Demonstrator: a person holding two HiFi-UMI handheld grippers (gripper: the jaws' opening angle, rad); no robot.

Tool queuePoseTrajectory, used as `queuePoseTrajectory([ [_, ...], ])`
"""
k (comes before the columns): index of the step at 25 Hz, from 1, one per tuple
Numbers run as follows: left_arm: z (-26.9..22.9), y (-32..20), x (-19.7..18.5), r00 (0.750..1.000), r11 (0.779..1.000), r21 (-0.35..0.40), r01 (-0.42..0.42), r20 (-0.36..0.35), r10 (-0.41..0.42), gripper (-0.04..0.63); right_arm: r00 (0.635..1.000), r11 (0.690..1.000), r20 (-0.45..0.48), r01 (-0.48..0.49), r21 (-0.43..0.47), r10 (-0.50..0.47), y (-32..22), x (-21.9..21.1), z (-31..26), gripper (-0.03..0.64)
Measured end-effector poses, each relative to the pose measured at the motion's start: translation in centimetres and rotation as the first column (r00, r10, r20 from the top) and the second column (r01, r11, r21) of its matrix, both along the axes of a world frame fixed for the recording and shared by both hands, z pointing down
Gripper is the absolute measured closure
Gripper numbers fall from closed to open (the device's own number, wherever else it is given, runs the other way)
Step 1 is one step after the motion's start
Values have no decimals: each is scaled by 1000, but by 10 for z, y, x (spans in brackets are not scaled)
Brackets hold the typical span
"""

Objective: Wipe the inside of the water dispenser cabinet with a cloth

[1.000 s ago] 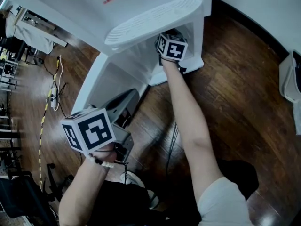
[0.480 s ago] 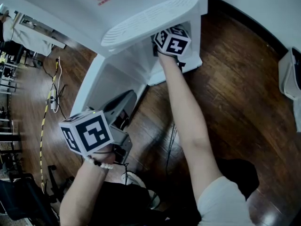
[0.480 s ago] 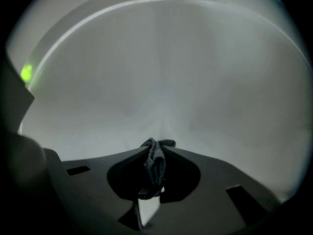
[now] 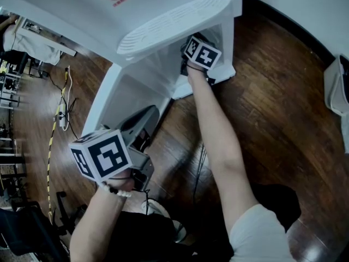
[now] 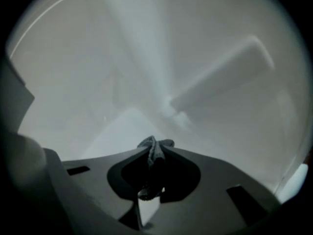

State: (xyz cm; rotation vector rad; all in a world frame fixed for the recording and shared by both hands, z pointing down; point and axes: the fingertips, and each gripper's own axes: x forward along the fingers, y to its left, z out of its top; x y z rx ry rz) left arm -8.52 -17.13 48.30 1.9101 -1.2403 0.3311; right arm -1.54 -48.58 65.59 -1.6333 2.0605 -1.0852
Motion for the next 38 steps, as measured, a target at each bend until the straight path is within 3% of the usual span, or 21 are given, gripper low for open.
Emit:
queuePoseTrajectory([
  [5,1,1,1,1000,1000,-3,-3,-2,3,607,1000,995,29,-8,-104,11,3,5,41,575],
  [9,2,2,1,1000,1000,-6,-5,-3,5,607,999,991,11,-46,-124,47,3,17,51,574],
  [14,1,2,3,1000,1000,-2,-12,-4,12,607,998,997,-15,-67,-41,67,2,21,25,575],
  [18,1,2,4,1000,1000,0,-17,1,17,607,992,992,55,-118,52,115,5,26,-15,574],
  [25,-3,5,5,1000,1000,12,-23,-3,23,607,972,960,157,-201,192,172,21,34,-87,575],
  [30,-6,6,5,1000,1000,16,-24,-4,25,607,967,934,170,-232,271,190,25,44,-123,575],
  [33,-6,6,7,1000,999,19,-27,-5,27,607,967,941,158,-236,244,202,25,47,-115,575],
  [38,-8,9,7,1000,999,21,-27,0,27,607,967,966,128,-235,106,221,25,43,-59,575],
])
